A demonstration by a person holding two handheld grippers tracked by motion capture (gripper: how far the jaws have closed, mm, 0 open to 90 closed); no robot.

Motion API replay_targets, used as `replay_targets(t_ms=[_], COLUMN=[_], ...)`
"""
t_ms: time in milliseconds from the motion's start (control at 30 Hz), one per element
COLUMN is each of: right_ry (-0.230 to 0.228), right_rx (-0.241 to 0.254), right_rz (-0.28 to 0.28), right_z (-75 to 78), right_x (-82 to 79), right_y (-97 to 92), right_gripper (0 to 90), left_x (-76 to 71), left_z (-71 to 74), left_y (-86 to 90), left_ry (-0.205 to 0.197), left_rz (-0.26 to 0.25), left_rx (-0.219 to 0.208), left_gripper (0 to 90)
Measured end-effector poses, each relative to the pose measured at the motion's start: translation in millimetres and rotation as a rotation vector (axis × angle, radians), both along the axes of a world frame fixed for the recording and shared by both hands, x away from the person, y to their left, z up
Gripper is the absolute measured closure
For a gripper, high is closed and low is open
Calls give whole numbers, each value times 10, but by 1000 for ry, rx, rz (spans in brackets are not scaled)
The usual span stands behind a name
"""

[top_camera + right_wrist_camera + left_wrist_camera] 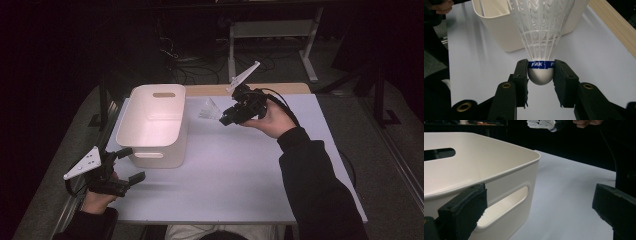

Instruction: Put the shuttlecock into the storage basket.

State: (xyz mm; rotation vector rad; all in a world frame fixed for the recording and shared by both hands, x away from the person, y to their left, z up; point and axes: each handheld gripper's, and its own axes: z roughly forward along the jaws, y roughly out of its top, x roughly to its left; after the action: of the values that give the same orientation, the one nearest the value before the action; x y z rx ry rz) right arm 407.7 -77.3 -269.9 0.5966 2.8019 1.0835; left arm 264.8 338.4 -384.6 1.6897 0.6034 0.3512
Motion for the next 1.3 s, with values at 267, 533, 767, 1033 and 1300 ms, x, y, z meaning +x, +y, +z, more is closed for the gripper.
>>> replay_targets(t_ms=[267, 533, 767, 1033, 1300], right_ry=[-5, -8, -19, -28, -31], right_rx=[-8, 9, 12, 18, 19], right_rz=[29, 43, 53, 70, 91], right_z=[47, 113, 203, 275, 326], right_x=[15, 34, 64, 95, 120], right_y=[142, 216, 299, 412, 537], right_gripper=[644, 643, 643, 644, 644], left_x=[-4, -3, -5, -6, -7], left_z=[0, 0, 0, 0, 0], left_y=[3, 4, 6, 10, 12], left_ry=[-1, -1, -1, -2, -1], left_rz=[2, 2, 3, 2, 4], left_rx=[-1, 2, 2, 0, -1], left_gripper=[0, 0, 0, 0, 0])
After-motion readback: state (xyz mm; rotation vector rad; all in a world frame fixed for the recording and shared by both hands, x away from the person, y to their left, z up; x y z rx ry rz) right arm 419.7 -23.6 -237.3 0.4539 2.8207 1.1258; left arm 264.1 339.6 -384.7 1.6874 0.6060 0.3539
